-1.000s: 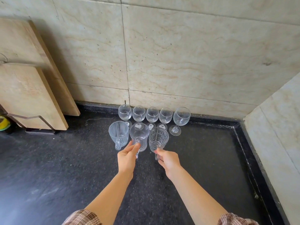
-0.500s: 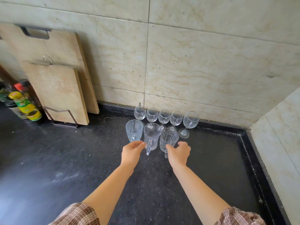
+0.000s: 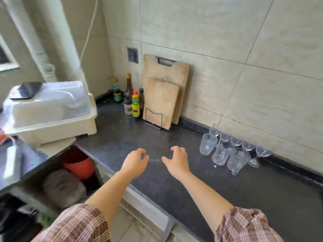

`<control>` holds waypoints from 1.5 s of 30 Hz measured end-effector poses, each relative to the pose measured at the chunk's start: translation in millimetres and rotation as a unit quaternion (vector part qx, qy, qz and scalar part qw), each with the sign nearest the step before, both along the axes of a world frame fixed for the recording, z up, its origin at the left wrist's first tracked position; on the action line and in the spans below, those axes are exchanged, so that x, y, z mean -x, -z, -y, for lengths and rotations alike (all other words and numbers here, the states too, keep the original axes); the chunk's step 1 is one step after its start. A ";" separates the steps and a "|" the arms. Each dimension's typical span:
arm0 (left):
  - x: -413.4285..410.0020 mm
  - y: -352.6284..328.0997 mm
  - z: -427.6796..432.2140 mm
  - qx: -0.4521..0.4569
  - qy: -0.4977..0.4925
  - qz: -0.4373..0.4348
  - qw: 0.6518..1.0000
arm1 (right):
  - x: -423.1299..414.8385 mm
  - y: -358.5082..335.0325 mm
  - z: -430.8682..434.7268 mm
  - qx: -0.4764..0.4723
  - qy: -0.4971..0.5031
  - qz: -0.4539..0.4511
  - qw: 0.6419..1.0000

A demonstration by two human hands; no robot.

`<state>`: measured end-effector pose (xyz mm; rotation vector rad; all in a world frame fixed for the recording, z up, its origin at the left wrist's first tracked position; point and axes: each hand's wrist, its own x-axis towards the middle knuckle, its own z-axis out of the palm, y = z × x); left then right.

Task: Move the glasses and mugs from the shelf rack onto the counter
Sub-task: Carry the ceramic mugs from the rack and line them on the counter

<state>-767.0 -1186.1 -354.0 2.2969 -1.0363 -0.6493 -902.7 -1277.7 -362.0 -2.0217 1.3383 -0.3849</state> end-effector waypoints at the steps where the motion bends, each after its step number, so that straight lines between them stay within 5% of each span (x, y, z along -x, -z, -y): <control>1: -13.3 -4.4 -26.3 -0.004 -0.008 0.020 1.000 | -16.5 -4.2 -21.8 0.001 -0.027 -0.003 1.000; 10: -102.0 -20.5 -288.4 -0.039 -0.165 0.085 0.982 | -147.7 -30.2 -224.5 0.058 -0.268 -0.065 0.960; 22: -198.1 -55.2 -575.2 -0.088 -0.388 0.131 0.908 | -323.2 -72.9 -483.2 0.185 -0.540 -0.063 0.819; 28: -257.0 -70.2 -681.5 -0.109 -0.447 0.161 0.873 | -418.5 -83.2 -596.9 0.244 -0.624 -0.035 0.742; 36: -344.2 -75.3 -814.4 -0.200 -0.517 0.131 0.822 | -538.4 -78.3 -743.8 0.219 -0.694 -0.036 0.685; 45: -413.5 -81.8 -926.9 -0.164 -0.597 0.143 0.772 | -629.4 -93.1 -864.5 0.253 -0.734 -0.005 0.630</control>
